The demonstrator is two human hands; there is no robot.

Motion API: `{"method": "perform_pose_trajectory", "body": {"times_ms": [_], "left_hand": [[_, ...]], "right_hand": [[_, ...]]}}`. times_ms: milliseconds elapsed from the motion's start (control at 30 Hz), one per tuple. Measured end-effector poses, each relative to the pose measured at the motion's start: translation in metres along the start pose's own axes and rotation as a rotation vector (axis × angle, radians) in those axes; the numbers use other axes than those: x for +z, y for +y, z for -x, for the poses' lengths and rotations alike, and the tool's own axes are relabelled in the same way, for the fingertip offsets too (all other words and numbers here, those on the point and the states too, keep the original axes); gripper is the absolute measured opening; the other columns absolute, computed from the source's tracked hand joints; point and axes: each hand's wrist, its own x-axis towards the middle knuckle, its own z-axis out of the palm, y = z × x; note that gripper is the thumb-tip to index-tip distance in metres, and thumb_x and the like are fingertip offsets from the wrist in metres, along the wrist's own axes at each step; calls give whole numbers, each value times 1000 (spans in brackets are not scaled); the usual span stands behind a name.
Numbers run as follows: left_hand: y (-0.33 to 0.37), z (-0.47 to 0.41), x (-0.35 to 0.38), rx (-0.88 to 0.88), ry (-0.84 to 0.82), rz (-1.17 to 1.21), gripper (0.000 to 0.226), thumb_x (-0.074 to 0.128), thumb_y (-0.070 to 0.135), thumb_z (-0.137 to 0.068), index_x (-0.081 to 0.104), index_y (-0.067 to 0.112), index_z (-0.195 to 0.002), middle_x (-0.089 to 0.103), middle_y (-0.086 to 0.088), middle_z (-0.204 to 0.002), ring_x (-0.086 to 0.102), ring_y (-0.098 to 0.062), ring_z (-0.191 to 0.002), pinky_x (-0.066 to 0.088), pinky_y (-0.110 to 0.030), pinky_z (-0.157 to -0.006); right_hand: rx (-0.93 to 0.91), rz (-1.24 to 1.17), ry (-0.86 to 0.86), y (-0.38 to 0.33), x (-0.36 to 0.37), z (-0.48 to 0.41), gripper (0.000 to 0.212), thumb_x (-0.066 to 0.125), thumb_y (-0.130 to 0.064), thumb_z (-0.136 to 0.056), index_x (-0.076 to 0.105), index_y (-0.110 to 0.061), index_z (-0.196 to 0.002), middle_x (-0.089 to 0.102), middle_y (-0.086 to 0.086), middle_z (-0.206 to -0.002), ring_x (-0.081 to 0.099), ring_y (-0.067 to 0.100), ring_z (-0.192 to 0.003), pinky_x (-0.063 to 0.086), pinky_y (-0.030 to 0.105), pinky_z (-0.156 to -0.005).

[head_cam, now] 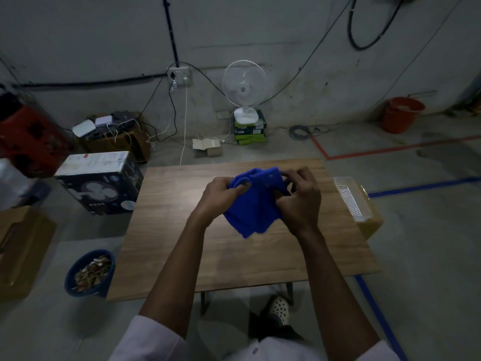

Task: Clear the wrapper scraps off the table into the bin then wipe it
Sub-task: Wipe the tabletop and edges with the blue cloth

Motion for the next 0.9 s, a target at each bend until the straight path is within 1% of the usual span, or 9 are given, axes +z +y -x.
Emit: {"method": "perform_pose_trajectory", "body": {"times_ms": [167, 267, 333, 400, 533, 600, 667, 733, 900], "left_hand": [[21, 0, -1, -9, 39, 98, 32, 54, 33, -93, 71, 6, -95, 74, -16, -91, 69, -36, -90, 54, -51, -84], [32, 9, -5, 3, 30, 255, 40, 46, 36, -85, 67, 3, -89, 68, -19, -81, 60, -29, -74, 51, -34, -72], [31, 13, -11, -9, -14, 370, 46, 45, 42, -91, 68, 5, -105, 73, -21, -93, 65, -29, -81, 54, -30, -74], [24, 11, -17, -11, -78, 271, 44, 60, 43, -91, 62, 19, -128, 73, -12, -110, 70, -21, -96, 55, -36, -84], [13, 5, -24, 1, -134, 138, 37, 63, 3, -95, 59, 18, -129, 69, -4, -115, 69, -23, -106, 60, -41, -90], [14, 6, -28, 16, -159, 91, 32, 59, -1, -96, 60, 15, -124, 70, -4, -112, 70, -23, -104, 61, -34, -82], [18, 3, -32, 23, -246, 73, 28, 61, -1, -96, 59, 13, -120, 72, -3, -107, 72, -21, -99, 62, -34, -79], [25, 1, -36, 25, -324, 87, 29, 65, 1, -93, 57, 10, -120, 74, -5, -106, 73, -24, -100, 62, -40, -83], [42, -19, -46, 79, -328, 78, 23, 70, 6, -91, 64, 12, -112, 74, -8, -110, 69, -29, -107, 58, -44, -90]], "right_hand": [[-190, 5, -36, -22, 21, 24, 43, 82, -2, -80, 67, -6, -120, 58, 2, -94, 43, -1, -74, 37, 1, -69], [-201, -107, -179, -35, 40, 46, 56, 78, -11, -88, 56, -4, -138, 58, 5, -108, 46, -2, -87, 42, 4, -80], [-220, -124, -337, -34, 47, 57, 63, 73, -19, -92, 47, -9, -148, 54, 5, -124, 50, 1, -102, 46, 11, -91], [-228, -133, -365, -30, 50, 61, 57, 71, -14, -92, 51, -10, -146, 52, 1, -125, 51, 1, -102, 47, 13, -89], [-81, -222, -126, -23, 41, 50, 36, 65, 8, -85, 69, -12, -114, 57, -7, -111, 56, -1, -97, 54, 23, -81], [47, -258, -82, -16, 36, 40, 39, 75, -1, -83, 63, -21, -114, 56, -6, -116, 56, 4, -104, 55, 30, -85], [223, -359, -265, -13, 28, 32, 62, 87, -20, -78, 53, -30, -128, 53, -8, -132, 54, 5, -119, 52, 27, -94], [399, -562, -490, -13, 19, 30, 75, 91, -20, -73, 52, -30, -136, 60, -9, -132, 61, 5, -117, 57, 26, -89], [602, -700, -631, -13, 15, 43, 56, 89, -17, -74, 64, -18, -124, 75, -1, -114, 73, 20, -104, 62, 43, -85]]}}
